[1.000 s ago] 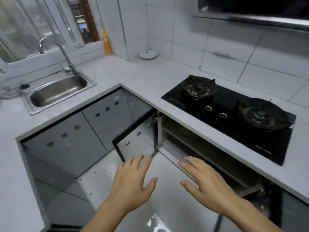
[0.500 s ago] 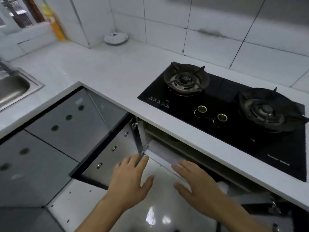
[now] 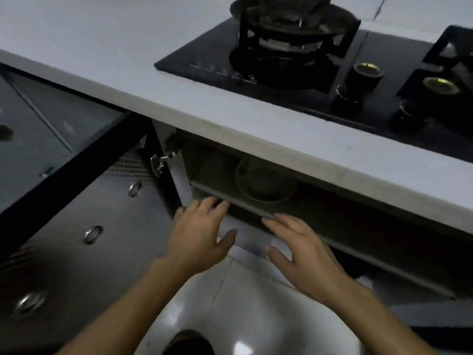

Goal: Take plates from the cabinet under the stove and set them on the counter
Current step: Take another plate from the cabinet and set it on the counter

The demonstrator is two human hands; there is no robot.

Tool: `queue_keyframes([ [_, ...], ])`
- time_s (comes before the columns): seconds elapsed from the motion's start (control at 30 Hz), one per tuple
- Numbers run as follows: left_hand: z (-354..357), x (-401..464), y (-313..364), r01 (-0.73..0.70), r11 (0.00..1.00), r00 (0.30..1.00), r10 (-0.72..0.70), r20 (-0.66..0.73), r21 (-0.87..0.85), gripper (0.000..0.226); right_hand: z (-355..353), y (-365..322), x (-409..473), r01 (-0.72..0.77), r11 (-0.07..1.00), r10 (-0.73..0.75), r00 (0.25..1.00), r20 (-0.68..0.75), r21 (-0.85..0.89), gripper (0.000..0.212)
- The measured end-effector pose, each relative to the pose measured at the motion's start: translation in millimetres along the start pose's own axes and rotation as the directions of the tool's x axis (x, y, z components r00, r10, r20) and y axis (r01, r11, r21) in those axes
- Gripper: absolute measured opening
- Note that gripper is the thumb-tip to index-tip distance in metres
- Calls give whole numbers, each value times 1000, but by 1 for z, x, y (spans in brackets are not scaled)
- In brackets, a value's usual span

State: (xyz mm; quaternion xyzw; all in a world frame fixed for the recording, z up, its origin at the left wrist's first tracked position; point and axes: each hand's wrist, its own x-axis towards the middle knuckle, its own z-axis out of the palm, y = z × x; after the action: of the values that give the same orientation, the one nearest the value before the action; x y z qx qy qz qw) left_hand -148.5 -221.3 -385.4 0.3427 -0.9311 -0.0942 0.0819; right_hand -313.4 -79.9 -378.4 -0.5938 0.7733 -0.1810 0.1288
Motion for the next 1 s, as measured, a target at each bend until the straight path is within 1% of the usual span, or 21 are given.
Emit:
queue_keyframes([
  [0.13, 64, 29, -12, -9, 1000, 999, 10, -45, 16, 68, 46, 44, 22, 1, 998, -3, 999, -36, -56, 55],
  [0.27, 116, 51, -19, -55, 998, 990, 57, -126, 23, 66, 72, 75, 36, -5, 998, 0, 998, -68, -70, 55],
  [0.37, 140, 62, -23, -82, 997, 983, 83, -163, 13, 64, 82, 90, 42, -1, 996, -7, 995, -102, -84, 54],
  [0.5, 155, 67, -29, -98, 995, 983, 98, -156, 5, 62, 87, 97, 48, 14, 997, -24, 990, -136, -77, 51],
  [0.57, 154, 72, -30, -88, 996, 984, 85, -156, -15, 61, 89, 100, 50, -21, 1000, 18, 990, -140, -17, 49],
  [0.63, 151, 82, -33, -57, 995, 986, 43, -160, -87, 57, 90, 105, 55, -115, 986, 134, 977, -166, 122, 44],
  [0.7, 148, 99, -39, -9, 984, 983, -23, -180, -175, 44, 89, 113, 70, -248, 919, 317, 926, -203, 306, 35],
  [0.77, 146, 119, -47, 28, 967, 978, -79, -195, -252, 25, 86, 125, 94, -327, 818, 472, 852, -227, 472, 26],
  [0.8, 147, 129, -52, 47, 958, 977, -103, -187, -282, 18, 83, 130, 107, -357, 776, 529, 817, -228, 520, 20],
  [0.83, 148, 139, -56, 66, 948, 977, -125, -173, -312, 17, 80, 134, 117, -383, 733, 579, 786, -218, 562, 13],
  [0.87, 149, 148, -59, 87, 933, 978, -147, -149, -350, 22, 77, 137, 126, -399, 687, 617, 761, -198, 608, 9],
  [0.9, 151, 157, -61, 106, 913, 979, -165, -118, -393, 25, 75, 140, 135, -404, 638, 651, 737, -179, 656, 12],
  [0.93, 152, 164, -61, 132, 886, 979, -186, -81, -445, 23, 72, 145, 142, -425, 588, 687, 711, -148, 689, 15],
  [0.97, 154, 169, -61, 169, 832, 975, -221, -35, -529, 20, 70, 148, 148, -468, 539, 721, 686, -96, 700, 16],
  [1.0, 153, 174, -58, 229, 712, 960, -276, 35, -664, 15, 67, 151, 153, -523, 490, 749, 662, -29, 698, 20],
])
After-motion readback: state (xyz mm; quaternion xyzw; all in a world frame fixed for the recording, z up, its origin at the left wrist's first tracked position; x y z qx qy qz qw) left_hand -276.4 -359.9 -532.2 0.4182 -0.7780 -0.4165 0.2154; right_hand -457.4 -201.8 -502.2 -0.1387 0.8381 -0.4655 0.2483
